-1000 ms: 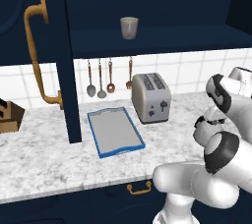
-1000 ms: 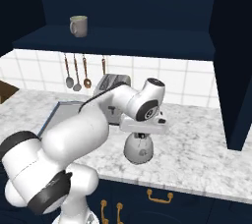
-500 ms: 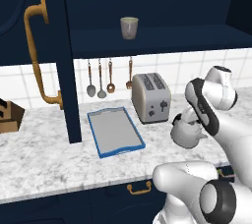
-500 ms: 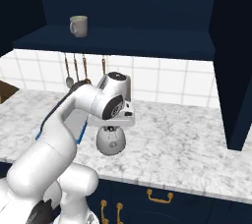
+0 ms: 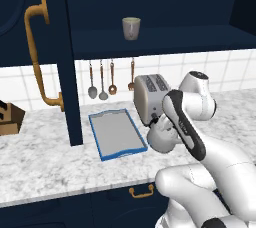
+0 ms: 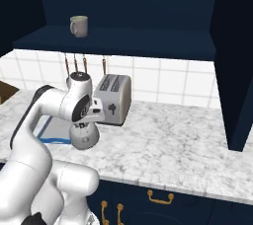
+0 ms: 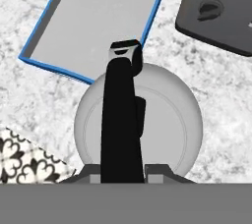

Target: Pick the kettle from the counter and place it on the tray. Then pick the mug from the cabinet and place it on the tray. Then close the cabinet doors.

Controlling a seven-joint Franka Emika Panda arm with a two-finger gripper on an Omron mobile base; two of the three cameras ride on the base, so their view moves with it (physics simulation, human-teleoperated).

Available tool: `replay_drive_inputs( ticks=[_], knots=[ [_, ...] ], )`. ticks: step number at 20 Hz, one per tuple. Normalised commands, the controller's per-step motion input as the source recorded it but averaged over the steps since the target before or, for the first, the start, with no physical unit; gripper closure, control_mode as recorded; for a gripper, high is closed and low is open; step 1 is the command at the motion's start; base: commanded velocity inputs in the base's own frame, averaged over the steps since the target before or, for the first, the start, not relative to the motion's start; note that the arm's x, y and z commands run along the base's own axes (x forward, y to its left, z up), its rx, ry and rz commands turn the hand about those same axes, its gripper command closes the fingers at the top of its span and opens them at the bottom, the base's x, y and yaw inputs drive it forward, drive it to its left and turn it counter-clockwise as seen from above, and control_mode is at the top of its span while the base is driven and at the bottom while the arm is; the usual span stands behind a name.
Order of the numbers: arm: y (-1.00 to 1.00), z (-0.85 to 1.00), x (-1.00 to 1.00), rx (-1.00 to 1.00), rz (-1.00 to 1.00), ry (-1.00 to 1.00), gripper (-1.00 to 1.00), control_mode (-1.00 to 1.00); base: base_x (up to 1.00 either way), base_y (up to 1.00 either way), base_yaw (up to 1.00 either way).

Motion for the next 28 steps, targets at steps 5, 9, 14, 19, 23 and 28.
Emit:
replay_drive_inputs(
  ticks=[5,9,14,19,23,28],
  knots=[
    [0.99,0.05,0.14,0.00,0.06,-0.05,1.00,-1.00,0.00,0.00,0.00],
    [0.88,0.19,0.42,0.00,0.00,-0.12,1.00,-1.00,0.00,0.00,0.00],
    [0.64,0.15,0.57,0.00,0.00,-0.08,1.00,-1.00,0.00,0.00,0.00],
    [0.05,-0.04,0.78,0.00,0.00,0.00,1.00,-1.00,0.00,0.00,0.00],
    [0.03,-0.07,0.74,0.00,0.00,0.02,1.00,-1.00,0.00,0.00,0.00],
    [0.13,-0.15,0.66,0.00,0.00,0.04,1.00,-1.00,0.00,0.00,0.00]
  ],
)
